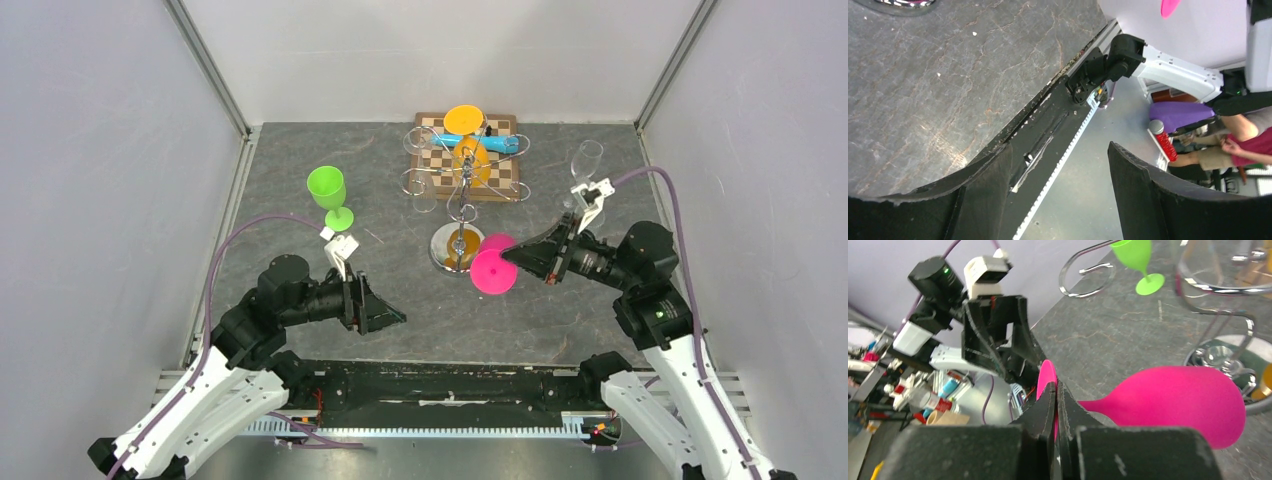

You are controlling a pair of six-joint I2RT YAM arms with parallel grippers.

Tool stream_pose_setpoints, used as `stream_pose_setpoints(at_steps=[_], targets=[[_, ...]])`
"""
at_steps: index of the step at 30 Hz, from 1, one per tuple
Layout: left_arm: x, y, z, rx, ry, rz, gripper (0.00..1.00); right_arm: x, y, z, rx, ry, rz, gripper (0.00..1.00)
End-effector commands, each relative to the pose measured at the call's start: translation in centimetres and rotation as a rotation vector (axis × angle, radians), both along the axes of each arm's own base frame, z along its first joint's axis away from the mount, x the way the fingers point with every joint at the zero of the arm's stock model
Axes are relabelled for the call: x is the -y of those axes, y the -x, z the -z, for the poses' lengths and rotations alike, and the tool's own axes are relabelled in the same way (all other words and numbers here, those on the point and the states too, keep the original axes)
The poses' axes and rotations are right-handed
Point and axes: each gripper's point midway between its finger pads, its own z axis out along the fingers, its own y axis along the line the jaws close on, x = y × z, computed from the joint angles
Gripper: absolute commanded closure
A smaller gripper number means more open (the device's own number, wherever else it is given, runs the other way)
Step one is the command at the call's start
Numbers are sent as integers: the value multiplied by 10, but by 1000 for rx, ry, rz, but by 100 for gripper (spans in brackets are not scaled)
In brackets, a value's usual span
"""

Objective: Take the wine glass off the wine glass rack
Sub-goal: Place the wine glass at the center of the board.

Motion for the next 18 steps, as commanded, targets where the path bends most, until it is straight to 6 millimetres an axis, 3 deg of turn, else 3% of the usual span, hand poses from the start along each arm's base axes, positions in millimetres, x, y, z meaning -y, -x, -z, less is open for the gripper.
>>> stream_pose_setpoints(at_steps=[1, 10, 14, 18], targets=[[5, -9, -26, -68, 92, -90, 24, -17, 11, -16, 145, -5, -84, 100], [0, -9, -40, -200, 176, -199, 25, -77, 30, 9, 202, 68, -263, 100], [-6, -7, -42, -268, 201, -251, 25, -102, 38, 5, 246, 87, -330, 100], [-12, 0, -46, -302, 215, -275, 25, -114, 39, 7, 299, 118, -351, 100]])
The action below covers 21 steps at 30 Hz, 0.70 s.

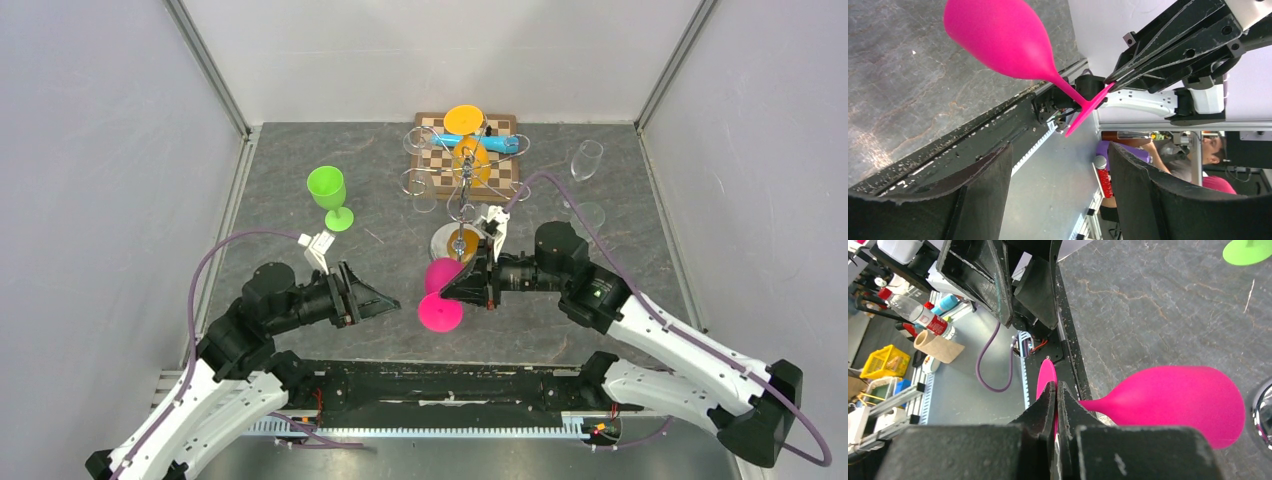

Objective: Take the wine glass off the wine glass rack
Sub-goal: Place the wine glass at the center of the board.

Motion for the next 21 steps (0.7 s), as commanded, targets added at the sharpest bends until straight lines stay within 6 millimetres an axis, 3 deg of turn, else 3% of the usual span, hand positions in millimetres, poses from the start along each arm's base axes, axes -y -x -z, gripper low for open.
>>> stream_pose_setpoints(at_steps=[1, 6, 14, 21], targets=[[-7, 5, -26, -47, 75, -58, 25, -11, -8, -43, 202, -78, 3, 100], [-11, 13, -30, -76, 94, -58, 24, -20, -4, -44, 271, -77, -14, 100], [-10, 18, -30, -107, 97, -41, 24, -21, 3, -69, 451, -104, -17, 100], [-1, 19, -31, -164, 157, -17, 24, -36, 20, -66, 607, -49, -75, 100]])
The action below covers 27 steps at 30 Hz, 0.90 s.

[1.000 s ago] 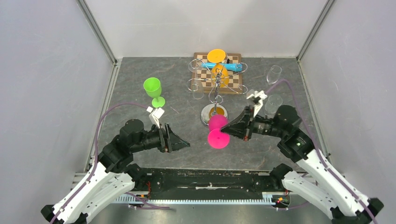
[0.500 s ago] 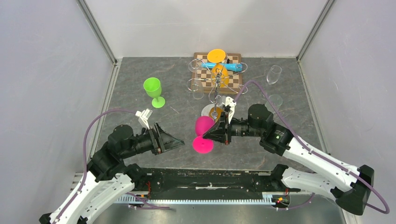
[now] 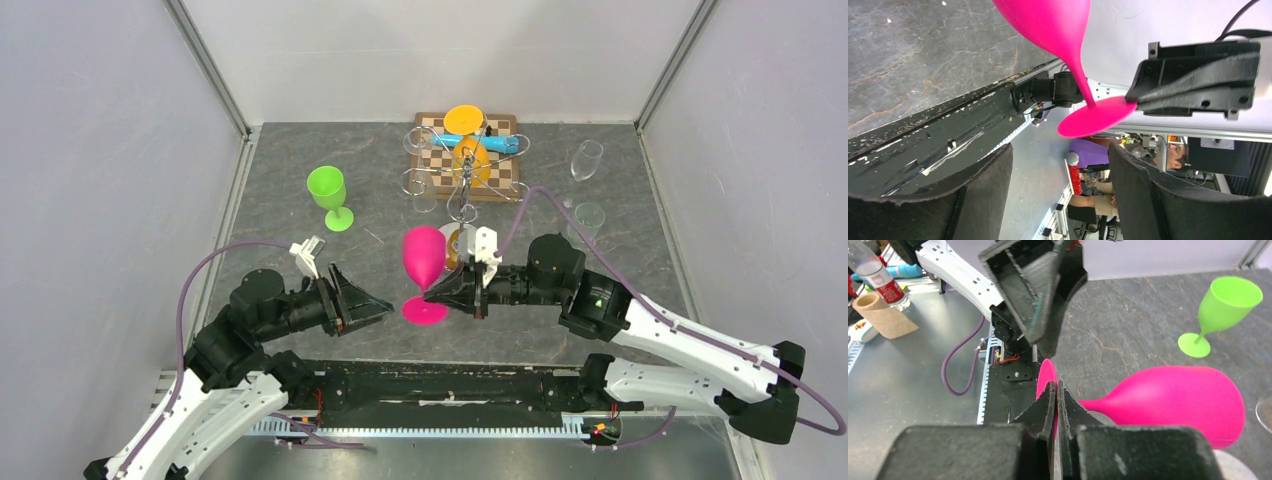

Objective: Take the wine glass off the wine glass rack
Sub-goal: Place the wine glass at the center of the board.

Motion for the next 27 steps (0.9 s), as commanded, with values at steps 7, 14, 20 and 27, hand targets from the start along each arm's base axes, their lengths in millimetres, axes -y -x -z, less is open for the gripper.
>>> stream_pose_setpoints(at_steps=[7, 14, 20, 27], targets=[[9, 2, -17, -59, 93, 14, 24, -27, 14, -22, 269, -5, -43, 100], [6, 2, -9, -75, 89, -7, 24, -41, 32, -34, 362, -73, -76, 100], [9, -3, 0, -87, 77, -10, 24, -52, 44, -37, 420, -86, -106, 100], [13, -8, -5, -74, 104, -18, 24, -60, 51, -33, 453, -73, -109, 100]])
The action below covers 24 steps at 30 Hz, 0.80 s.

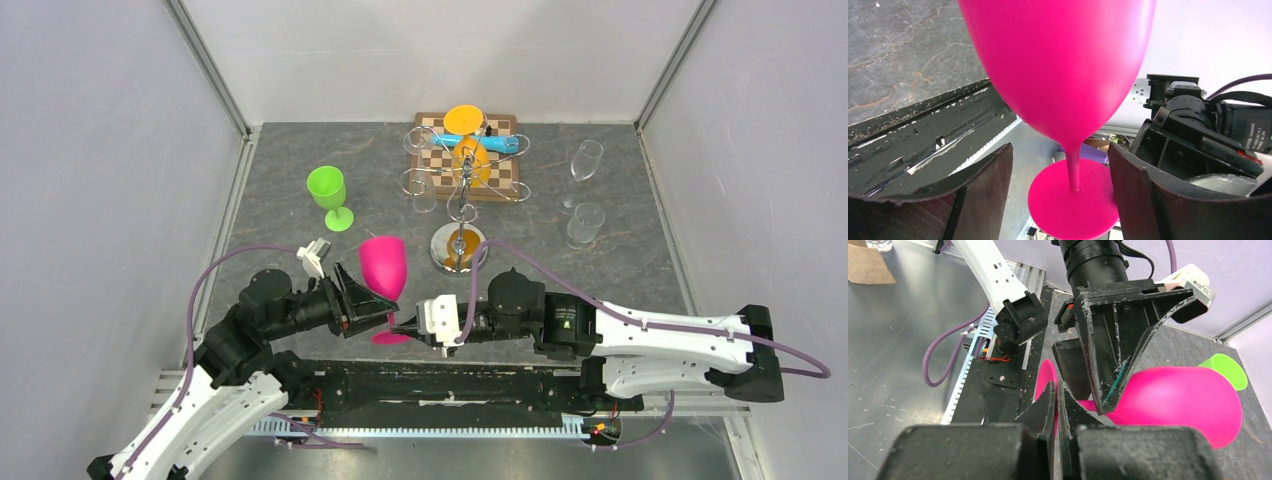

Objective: Take the wine glass off the wine glass rack
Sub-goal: Place the wine glass at the center of the board.

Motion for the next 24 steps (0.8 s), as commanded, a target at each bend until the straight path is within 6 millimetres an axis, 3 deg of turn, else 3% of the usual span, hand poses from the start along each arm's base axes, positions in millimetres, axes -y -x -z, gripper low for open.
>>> stream_pose_setpoints(at_steps=[1, 6, 15, 20, 24], targets=[[5, -5, -14, 15, 62, -8, 25, -7, -2, -40, 69, -116, 21, 100], [9, -4, -9, 10, 68, 11, 35, -13, 0, -43, 78, -140, 34, 100], [14, -1, -7, 4, 101, 51, 72, -19, 0, -37, 94, -119, 49, 100], [14, 3, -11, 20, 108, 68, 98, -18, -1, -33, 95, -106, 63, 100], [12, 6, -13, 39, 110, 80, 98, -16, -2, -31, 87, -97, 72, 100]])
